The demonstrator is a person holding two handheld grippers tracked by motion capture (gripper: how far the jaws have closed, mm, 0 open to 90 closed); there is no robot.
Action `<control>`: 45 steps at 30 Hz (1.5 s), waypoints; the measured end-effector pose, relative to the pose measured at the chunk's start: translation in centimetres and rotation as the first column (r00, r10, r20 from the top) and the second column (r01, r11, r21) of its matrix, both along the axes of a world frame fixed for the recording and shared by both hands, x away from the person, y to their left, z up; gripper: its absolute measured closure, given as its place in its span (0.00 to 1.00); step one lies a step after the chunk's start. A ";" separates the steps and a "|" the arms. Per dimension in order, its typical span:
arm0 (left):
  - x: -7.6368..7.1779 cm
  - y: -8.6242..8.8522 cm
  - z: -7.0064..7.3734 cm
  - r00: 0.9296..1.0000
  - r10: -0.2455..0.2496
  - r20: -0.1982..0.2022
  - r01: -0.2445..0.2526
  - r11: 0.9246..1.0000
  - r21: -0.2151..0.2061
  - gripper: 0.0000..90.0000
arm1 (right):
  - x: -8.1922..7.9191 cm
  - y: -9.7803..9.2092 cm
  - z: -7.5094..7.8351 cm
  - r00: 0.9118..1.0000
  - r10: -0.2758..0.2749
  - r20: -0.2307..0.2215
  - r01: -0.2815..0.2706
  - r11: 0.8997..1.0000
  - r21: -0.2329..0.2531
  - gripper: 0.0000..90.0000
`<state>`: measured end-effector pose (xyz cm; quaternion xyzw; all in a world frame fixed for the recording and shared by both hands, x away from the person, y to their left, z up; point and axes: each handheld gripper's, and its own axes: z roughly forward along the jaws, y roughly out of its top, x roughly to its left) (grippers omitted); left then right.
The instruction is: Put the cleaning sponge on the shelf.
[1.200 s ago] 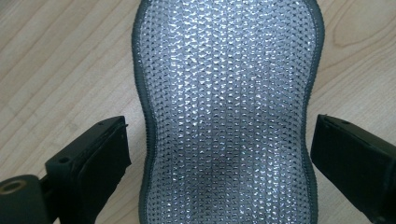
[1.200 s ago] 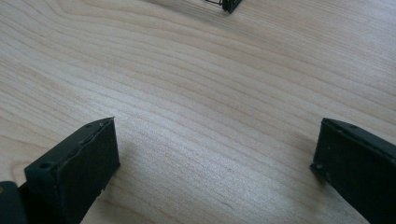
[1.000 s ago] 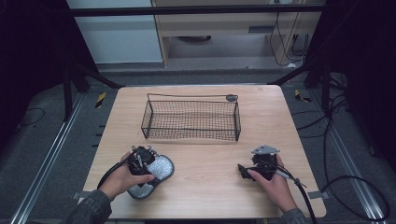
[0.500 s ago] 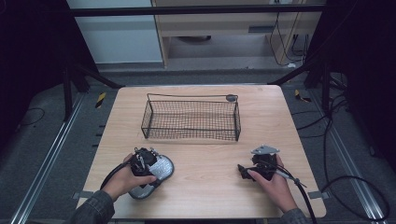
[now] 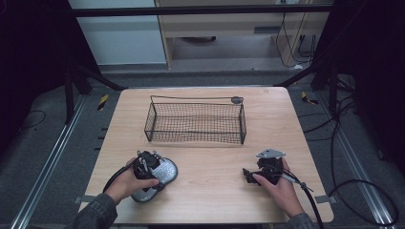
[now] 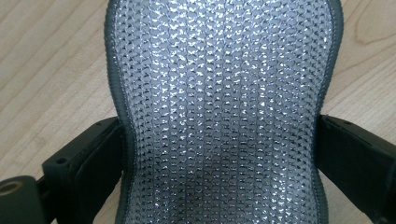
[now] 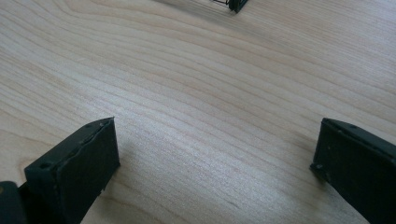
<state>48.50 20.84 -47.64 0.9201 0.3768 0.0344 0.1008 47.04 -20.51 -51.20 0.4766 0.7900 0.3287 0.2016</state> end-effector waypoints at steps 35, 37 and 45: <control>-0.5 -1.1 4.9 0.955 -0.239 0.175 0.230 0.971 0.069 0.12 | 0.0 0.0 0.0 1.000 0.006 0.002 -0.006 1.000 0.001 0.00; -0.4 -1.3 5.2 0.949 -0.256 0.185 0.246 0.966 0.078 0.12 | 0.0 0.0 0.0 1.000 0.006 0.002 -0.006 1.000 0.001 0.00; 0.4 -2.2 6.5 0.921 -0.319 0.221 0.298 0.947 0.123 0.12 | 0.1 0.2 -0.1 1.000 0.002 0.008 -0.002 1.000 0.005 0.00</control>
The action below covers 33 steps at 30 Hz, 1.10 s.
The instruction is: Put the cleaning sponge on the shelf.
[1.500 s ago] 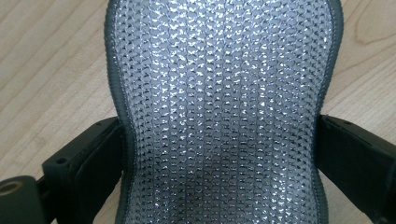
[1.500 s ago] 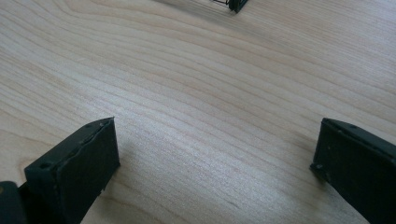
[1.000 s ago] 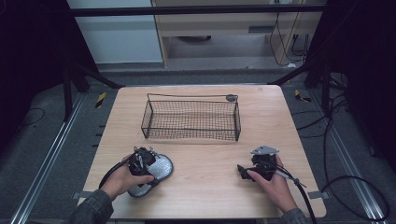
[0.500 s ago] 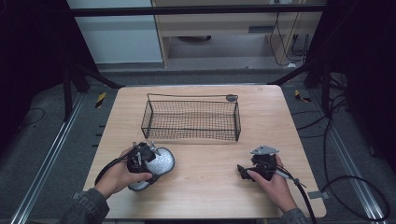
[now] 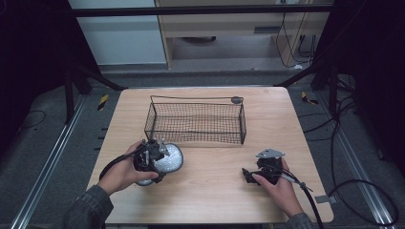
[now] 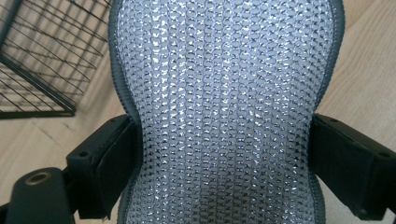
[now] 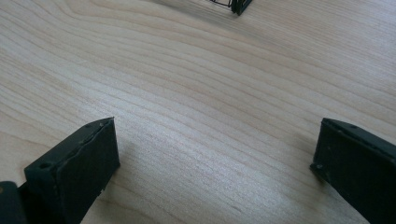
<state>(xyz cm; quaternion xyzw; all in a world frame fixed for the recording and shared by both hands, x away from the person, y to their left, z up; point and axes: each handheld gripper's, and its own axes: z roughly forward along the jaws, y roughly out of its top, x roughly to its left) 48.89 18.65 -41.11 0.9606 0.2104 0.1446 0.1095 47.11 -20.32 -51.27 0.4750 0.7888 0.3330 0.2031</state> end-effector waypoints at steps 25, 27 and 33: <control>5.1 -1.9 5.4 0.978 -0.166 0.126 0.159 0.985 0.061 0.13 | 0.1 0.5 0.0 1.000 -0.003 0.003 0.003 1.000 0.002 0.01; 5.5 -2.1 5.7 0.974 -0.183 0.132 0.176 0.982 0.065 0.13 | 0.1 0.5 0.0 1.000 -0.003 0.003 0.003 1.000 0.000 0.01; 6.4 -2.5 6.7 0.966 -0.211 0.147 0.200 0.976 0.089 0.13 | 0.1 0.5 0.0 1.000 -0.004 0.004 0.004 1.000 0.001 0.01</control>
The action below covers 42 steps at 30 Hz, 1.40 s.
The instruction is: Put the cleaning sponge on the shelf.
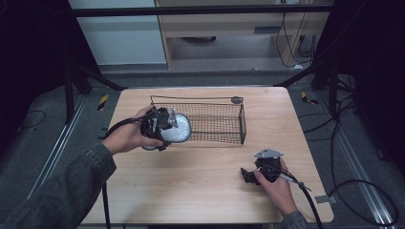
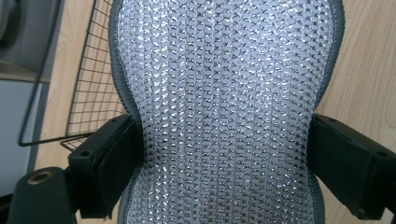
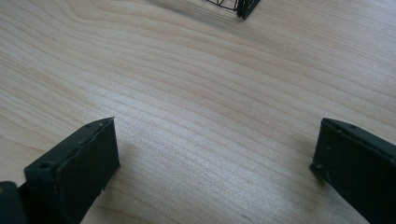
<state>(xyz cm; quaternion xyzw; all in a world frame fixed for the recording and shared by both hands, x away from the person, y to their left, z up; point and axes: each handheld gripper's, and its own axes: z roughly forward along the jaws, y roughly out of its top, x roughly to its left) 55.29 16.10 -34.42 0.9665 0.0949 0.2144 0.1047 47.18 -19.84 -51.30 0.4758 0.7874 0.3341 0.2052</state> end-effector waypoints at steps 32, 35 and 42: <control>2.7 0.2 2.0 0.998 -0.015 0.054 0.014 1.000 0.018 0.13 | 0.0 0.0 0.0 1.000 0.008 0.004 -0.008 1.000 -0.003 0.01; 3.2 -0.1 2.1 0.999 -0.020 0.044 0.019 1.000 0.023 0.13 | 0.0 0.0 0.0 1.000 0.009 0.004 -0.009 1.000 -0.004 0.01; 4.4 -0.4 2.2 0.999 -0.021 0.043 0.020 1.000 0.015 0.13 | 0.0 0.0 0.0 1.000 0.008 0.004 -0.008 1.000 -0.003 0.01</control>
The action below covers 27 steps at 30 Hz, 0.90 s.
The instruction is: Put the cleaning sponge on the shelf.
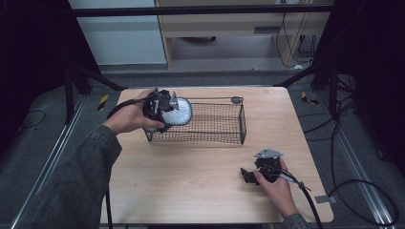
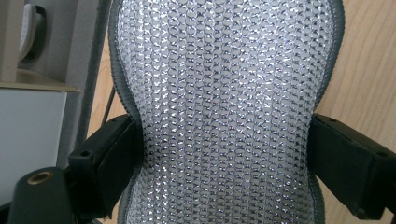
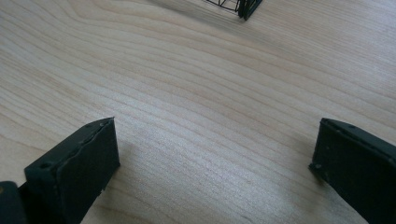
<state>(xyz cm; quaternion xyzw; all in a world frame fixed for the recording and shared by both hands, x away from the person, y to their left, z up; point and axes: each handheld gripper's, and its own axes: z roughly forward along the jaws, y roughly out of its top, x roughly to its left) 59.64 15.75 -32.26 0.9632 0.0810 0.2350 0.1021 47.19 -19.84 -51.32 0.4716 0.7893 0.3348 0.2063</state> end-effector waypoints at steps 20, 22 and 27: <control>0.8 -0.5 -0.8 0.999 -0.006 0.052 0.005 1.000 0.027 0.13 | 0.0 0.0 0.0 1.000 0.001 0.002 -0.001 1.000 -0.001 0.01; 0.9 -0.5 -0.8 0.998 -0.007 0.065 0.006 1.000 0.022 0.13 | 0.0 0.0 0.0 1.000 0.001 0.002 -0.001 1.000 -0.001 0.01; 1.0 -0.6 -0.9 0.997 -0.014 0.076 0.012 1.000 0.018 0.13 | 0.0 0.0 0.0 1.000 0.001 0.002 -0.001 1.000 -0.001 0.01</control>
